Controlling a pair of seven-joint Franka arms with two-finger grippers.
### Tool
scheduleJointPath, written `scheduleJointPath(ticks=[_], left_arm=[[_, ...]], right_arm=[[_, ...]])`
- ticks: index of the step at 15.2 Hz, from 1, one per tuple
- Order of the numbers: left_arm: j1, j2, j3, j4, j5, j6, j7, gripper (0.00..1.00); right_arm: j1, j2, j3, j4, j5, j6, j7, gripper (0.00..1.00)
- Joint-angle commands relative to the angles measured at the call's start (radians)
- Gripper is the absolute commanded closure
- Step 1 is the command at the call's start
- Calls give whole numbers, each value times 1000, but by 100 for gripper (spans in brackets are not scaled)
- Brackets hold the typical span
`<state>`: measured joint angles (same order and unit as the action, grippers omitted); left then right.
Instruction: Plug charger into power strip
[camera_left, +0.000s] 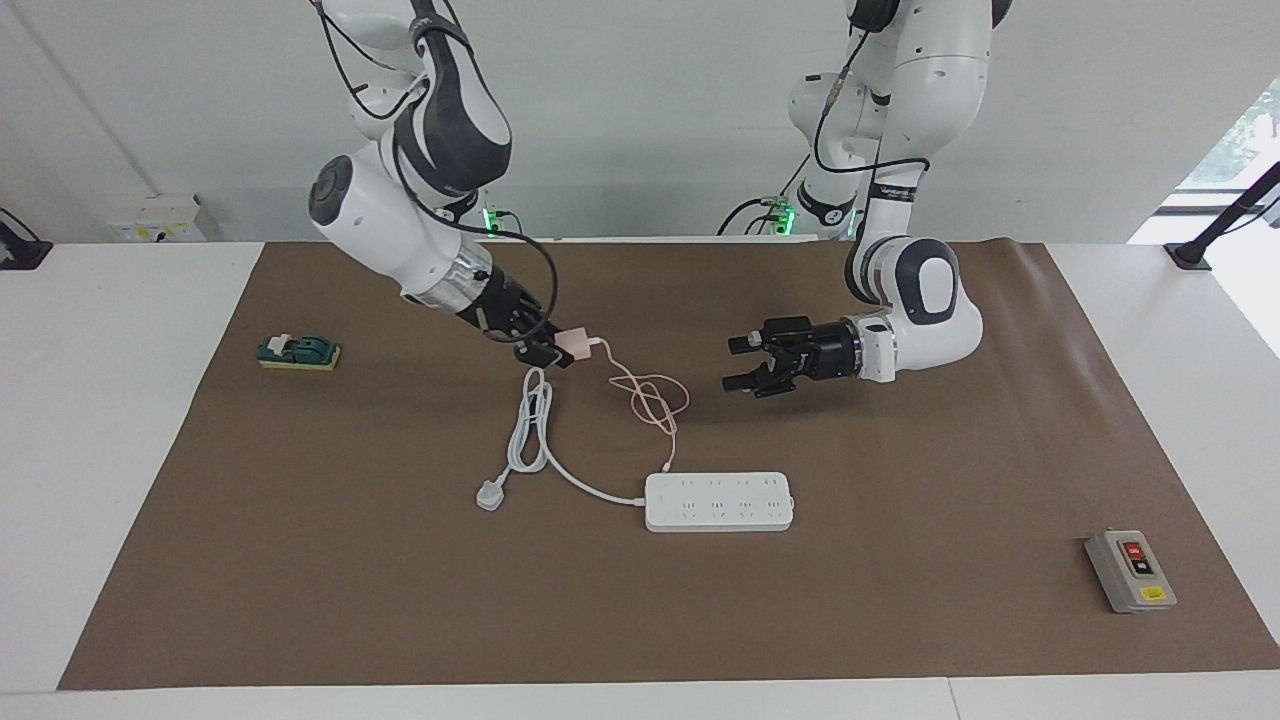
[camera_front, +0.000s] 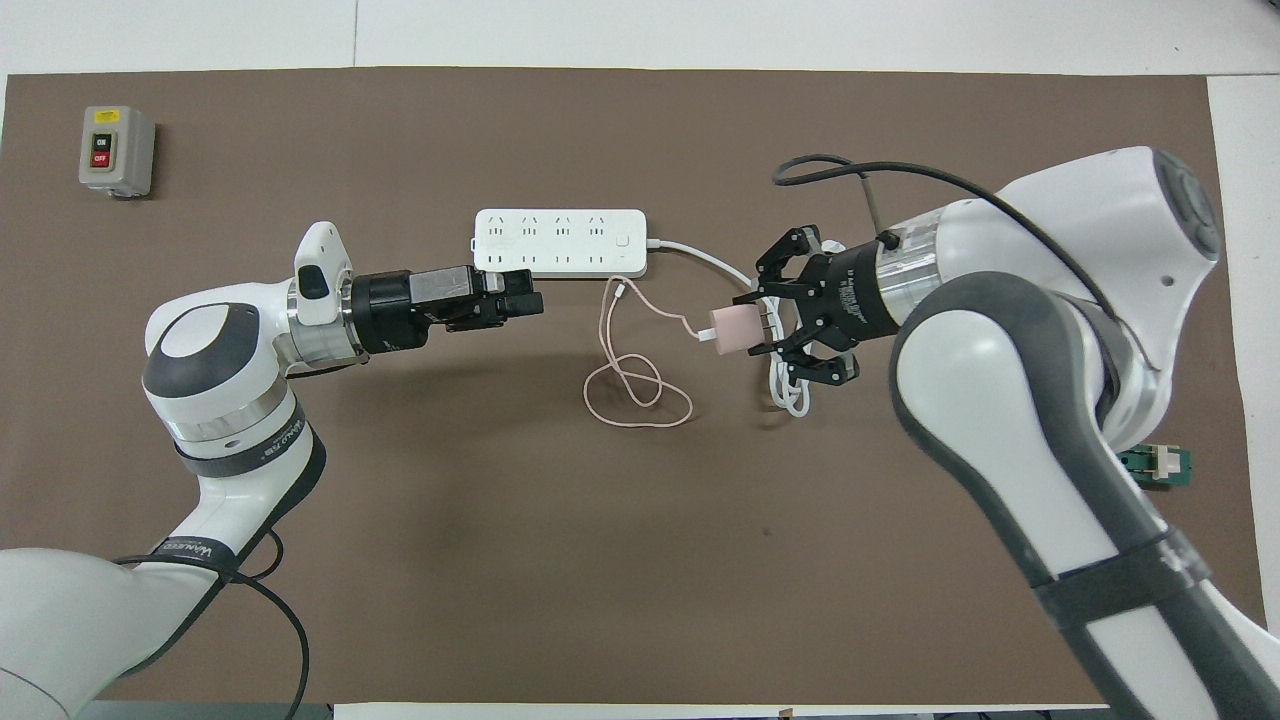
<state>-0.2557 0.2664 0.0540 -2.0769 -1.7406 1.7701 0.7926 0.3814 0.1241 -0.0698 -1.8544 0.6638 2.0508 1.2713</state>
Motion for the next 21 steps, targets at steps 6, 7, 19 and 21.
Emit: scheduleJointPath(ticks=[6, 7, 19, 21], left_arm=[[-43, 5, 1, -2, -63, 23, 65, 0], [-56, 4, 1, -2, -63, 26, 66, 0], [-59, 2, 4, -22, -60, 45, 88, 0], [-63, 4, 1, -22, -60, 58, 120, 0]], right_arm=[[149, 167, -4, 149, 10, 147, 275, 100], [152, 175, -2, 149, 13, 155, 292, 100], [159, 186, -4, 176, 28, 138, 341, 98], [159, 187, -4, 175, 37, 121, 364, 98]])
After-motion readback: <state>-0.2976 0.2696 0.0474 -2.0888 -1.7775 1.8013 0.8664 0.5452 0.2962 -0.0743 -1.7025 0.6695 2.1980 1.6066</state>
